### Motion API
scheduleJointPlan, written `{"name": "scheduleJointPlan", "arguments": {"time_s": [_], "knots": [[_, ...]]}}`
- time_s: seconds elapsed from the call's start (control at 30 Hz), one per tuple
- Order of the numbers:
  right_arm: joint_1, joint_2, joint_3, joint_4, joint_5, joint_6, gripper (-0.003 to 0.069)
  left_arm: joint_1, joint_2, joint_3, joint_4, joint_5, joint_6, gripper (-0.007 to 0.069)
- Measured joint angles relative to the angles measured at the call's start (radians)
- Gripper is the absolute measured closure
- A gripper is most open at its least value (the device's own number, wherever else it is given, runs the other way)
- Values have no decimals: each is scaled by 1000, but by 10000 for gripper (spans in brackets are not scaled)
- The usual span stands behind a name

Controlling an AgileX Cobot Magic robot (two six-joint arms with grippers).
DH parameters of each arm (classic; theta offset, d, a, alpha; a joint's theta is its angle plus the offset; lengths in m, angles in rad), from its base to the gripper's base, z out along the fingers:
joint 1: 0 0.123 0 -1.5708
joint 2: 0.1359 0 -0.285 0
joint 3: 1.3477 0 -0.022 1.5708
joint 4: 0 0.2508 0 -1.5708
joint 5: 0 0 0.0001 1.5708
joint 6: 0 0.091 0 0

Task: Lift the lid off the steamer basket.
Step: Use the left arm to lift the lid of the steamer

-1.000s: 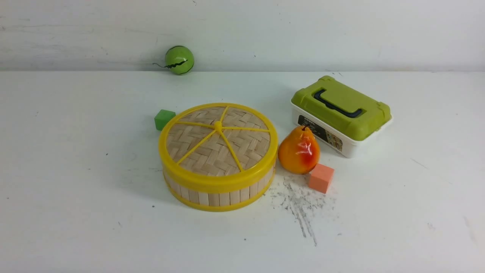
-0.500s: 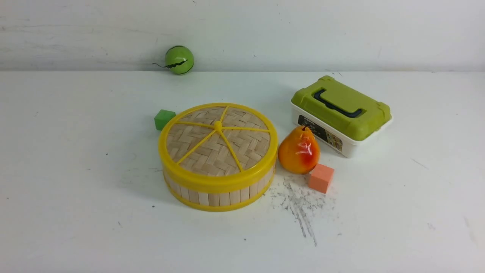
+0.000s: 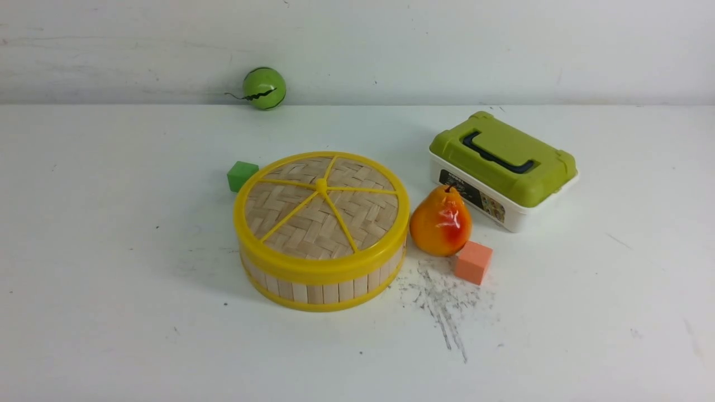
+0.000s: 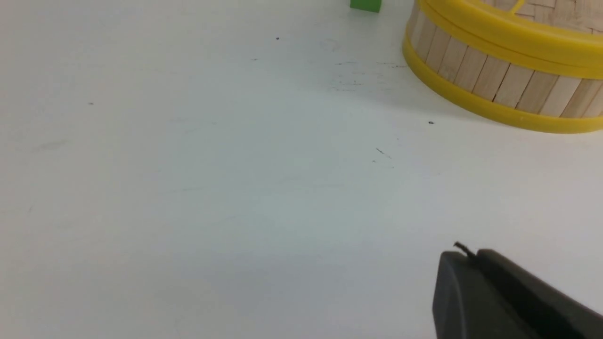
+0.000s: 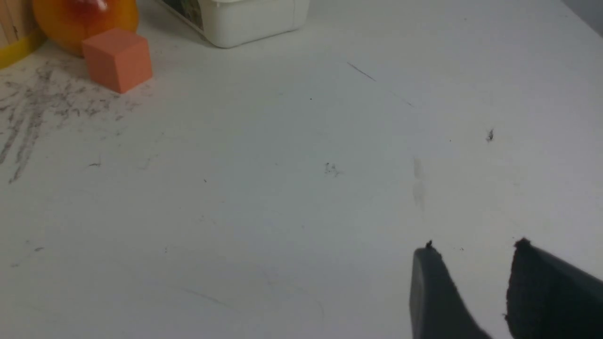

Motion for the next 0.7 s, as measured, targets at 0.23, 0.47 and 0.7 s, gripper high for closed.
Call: {"name": "scheduleJointPlan", "arguments": {"time_s": [0.23,0.47,0.7], "knots": [[0,0,0,0,0,0,419,0,0,0,0,-202,-2,602],[0,0,0,0,0,0,419,0,0,0,2,-639,-2,594],[0,0,0,0,0,0,419,0,0,0,3,-915,-10,589]]}}
